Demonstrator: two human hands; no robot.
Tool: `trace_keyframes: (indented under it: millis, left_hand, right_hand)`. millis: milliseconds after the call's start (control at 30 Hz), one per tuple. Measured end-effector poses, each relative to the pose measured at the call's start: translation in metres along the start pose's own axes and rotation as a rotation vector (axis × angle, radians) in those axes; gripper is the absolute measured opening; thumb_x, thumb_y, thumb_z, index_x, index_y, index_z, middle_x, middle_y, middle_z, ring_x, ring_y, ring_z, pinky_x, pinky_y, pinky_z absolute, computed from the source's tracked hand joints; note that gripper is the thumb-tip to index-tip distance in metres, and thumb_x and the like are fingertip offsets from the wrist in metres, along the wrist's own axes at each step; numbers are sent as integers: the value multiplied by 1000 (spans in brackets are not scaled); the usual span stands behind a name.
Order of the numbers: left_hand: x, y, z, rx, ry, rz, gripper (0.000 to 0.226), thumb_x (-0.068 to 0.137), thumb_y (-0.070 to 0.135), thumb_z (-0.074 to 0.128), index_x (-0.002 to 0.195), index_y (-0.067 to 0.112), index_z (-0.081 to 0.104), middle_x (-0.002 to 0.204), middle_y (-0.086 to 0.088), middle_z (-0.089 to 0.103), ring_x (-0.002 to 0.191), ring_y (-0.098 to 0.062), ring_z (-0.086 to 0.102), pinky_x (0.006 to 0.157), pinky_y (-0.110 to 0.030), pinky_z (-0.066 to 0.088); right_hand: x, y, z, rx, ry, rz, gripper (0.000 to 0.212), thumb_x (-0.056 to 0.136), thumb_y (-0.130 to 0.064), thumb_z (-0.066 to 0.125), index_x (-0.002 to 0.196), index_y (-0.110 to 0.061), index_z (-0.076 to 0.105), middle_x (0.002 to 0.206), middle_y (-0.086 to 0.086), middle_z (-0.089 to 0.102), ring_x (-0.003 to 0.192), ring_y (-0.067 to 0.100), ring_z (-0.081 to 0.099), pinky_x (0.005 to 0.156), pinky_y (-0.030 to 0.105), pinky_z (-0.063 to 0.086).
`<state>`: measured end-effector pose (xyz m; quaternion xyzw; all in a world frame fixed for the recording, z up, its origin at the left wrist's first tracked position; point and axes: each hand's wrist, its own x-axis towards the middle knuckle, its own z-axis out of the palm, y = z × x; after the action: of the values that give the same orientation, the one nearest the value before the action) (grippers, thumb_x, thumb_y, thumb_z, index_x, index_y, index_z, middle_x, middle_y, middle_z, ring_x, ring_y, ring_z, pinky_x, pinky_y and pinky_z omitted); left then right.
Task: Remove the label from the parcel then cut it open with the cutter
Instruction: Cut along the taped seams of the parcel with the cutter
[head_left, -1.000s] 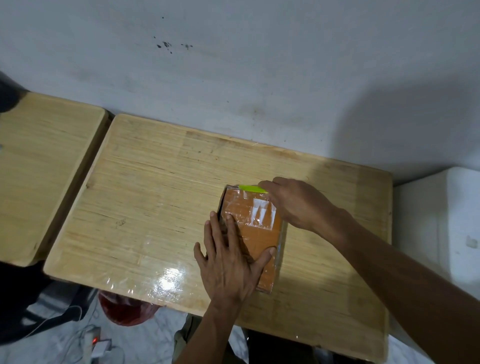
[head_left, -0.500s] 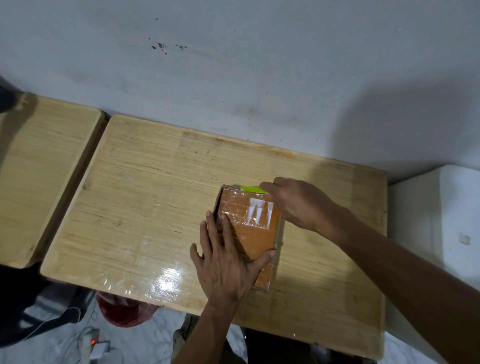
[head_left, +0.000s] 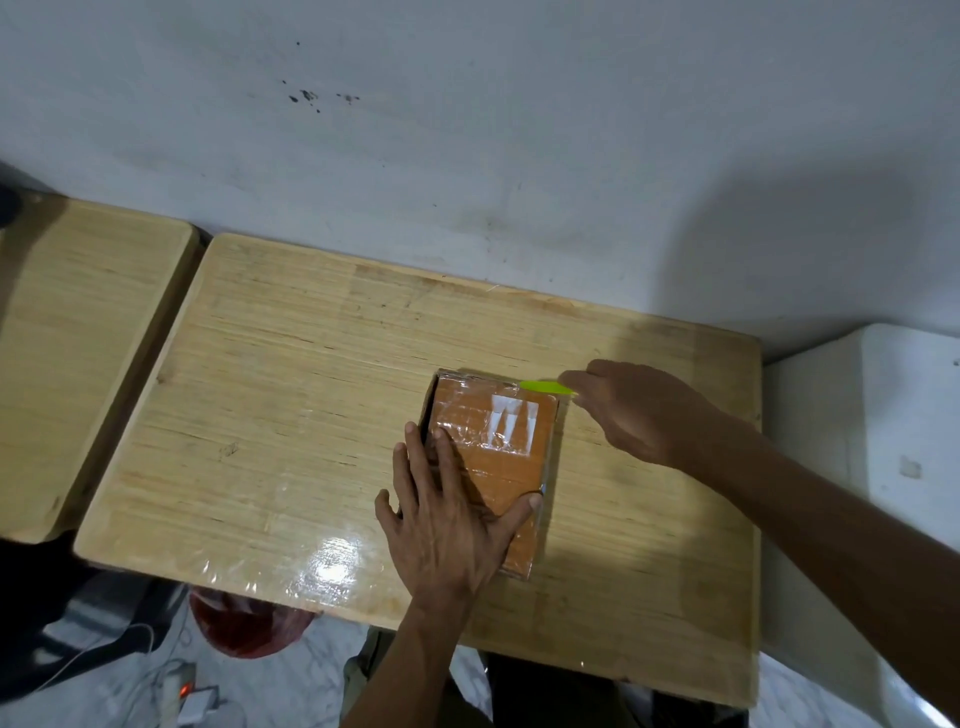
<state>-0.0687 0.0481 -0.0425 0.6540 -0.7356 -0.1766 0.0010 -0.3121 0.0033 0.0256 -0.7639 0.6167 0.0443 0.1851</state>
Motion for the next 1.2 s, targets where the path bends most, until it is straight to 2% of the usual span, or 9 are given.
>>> trace_keyframes:
  millis: [200, 400, 533, 667, 767, 867, 1033, 1200]
  left_hand:
    - [0, -1, 0, 27, -9, 2, 125, 66, 101, 30, 159, 17, 20, 168, -13, 9, 151, -34, 20, 107, -62, 32]
    - [0, 0, 0, 41, -9, 2, 125, 66, 101, 31, 158, 17, 22, 168, -13, 10, 151, -35, 20, 109, -62, 32]
    - [-1, 0, -1, 44, 1, 4, 124, 66, 101, 30, 158, 17, 22, 168, -12, 8, 151, -35, 19, 109, -62, 33]
    - [-1, 1, -2, 42, -1, 3, 123, 67, 100, 30, 158, 17, 23, 168, -12, 8, 151, -34, 18, 109, -62, 33]
    - [-1, 0, -2, 46, 3, 6, 123, 67, 100, 31, 158, 17, 24, 168, -13, 10, 151, -34, 19, 109, -61, 33]
    - [-2, 0, -2, 44, 6, 11, 123, 67, 100, 32, 158, 16, 24, 167, -13, 11, 150, -35, 21, 108, -61, 33]
    - [-1, 1, -1, 35, 7, 12, 124, 67, 100, 32, 158, 17, 21, 168, -12, 10, 150, -35, 20, 109, -62, 33]
    - [-1, 0, -2, 37, 4, 5, 125, 66, 100, 32, 159, 17, 20, 167, -13, 11, 150, -35, 21, 109, -61, 32]
  right_hand:
    - [-16, 9, 2, 50, 25, 61, 32, 101, -23, 49, 132, -23, 51, 97, -2, 63, 75, 15, 60, 64, 36, 55]
    - [-18, 5, 10, 33, 73, 45, 31, 98, -20, 54, 129, -22, 55, 91, -2, 63, 70, 15, 59, 59, 35, 56]
    - [-17, 7, 11, 21, 86, 59, 29, 99, -22, 50, 128, -23, 55, 91, -2, 61, 72, 16, 59, 60, 36, 56]
    - [-33, 24, 8, 72, 53, 98, 29, 101, -26, 46, 129, -25, 51, 92, -6, 57, 72, 14, 55, 58, 33, 49]
    - [-37, 26, 8, 80, 46, 115, 33, 101, -26, 46, 134, -24, 50, 99, -3, 61, 74, 14, 54, 59, 32, 49]
    - [-32, 18, 7, 144, 88, 102, 33, 100, -22, 52, 132, -19, 55, 97, 0, 65, 73, 15, 57, 60, 30, 49]
    - [-7, -7, 9, 220, 137, 89, 34, 101, -25, 47, 134, -22, 53, 108, 2, 65, 92, 25, 63, 75, 38, 54]
    - [10, -11, 14, 183, 96, 126, 31, 100, -27, 46, 130, -23, 54, 107, 1, 64, 92, 23, 61, 70, 33, 50]
